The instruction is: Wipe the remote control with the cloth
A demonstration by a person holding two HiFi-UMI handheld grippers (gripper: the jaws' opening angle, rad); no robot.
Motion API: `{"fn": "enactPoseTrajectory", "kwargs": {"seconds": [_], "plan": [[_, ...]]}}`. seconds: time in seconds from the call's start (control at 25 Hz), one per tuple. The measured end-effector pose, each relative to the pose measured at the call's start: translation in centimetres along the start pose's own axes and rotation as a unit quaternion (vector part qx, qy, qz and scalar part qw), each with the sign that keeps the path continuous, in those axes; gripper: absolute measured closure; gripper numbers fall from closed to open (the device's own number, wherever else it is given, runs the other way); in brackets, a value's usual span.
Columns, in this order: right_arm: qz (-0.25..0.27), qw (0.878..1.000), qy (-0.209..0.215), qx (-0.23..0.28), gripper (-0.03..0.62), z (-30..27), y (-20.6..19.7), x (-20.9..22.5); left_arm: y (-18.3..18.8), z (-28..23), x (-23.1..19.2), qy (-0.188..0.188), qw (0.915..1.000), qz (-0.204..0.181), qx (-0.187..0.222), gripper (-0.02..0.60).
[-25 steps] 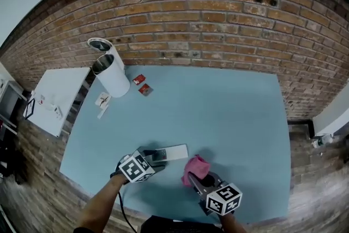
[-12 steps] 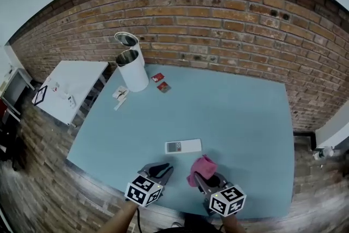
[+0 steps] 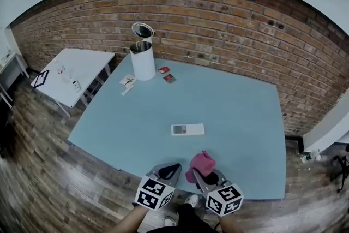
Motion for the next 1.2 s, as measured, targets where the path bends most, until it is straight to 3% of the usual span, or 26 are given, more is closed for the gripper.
{"fn": "enactPoseTrajectory", "kwargs": {"seconds": [0.12,0.44,1.2], "plan": [[0.018,1.000,-0.010,-0.002,0.530,1.3,-0.7,-2.3,-0.4,1.4,1.8,-0.004,0.9998,0.011,0.018,0.584],[0.047,0.997,-0.058,-0.002,0.531,4.3,-2.2,-5.2,-2.8,4.4,4.1,0.050,0.9974,0.049,0.018,0.586],[0.037,0.997,-0.068,0.004,0.530,6.5,-3.2,-6.0,-3.2,5.1,7.1,0.060,0.9977,0.024,0.022,0.588]]}}
Point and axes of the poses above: the fingertips, and each gripper's own axes: z backward along the fingers, x to its right, y out of its top, the point moved 3 cm from there along z, backward along the fingers, and after that the axes turned 3 degrees about -x, right-handed, at the moved point
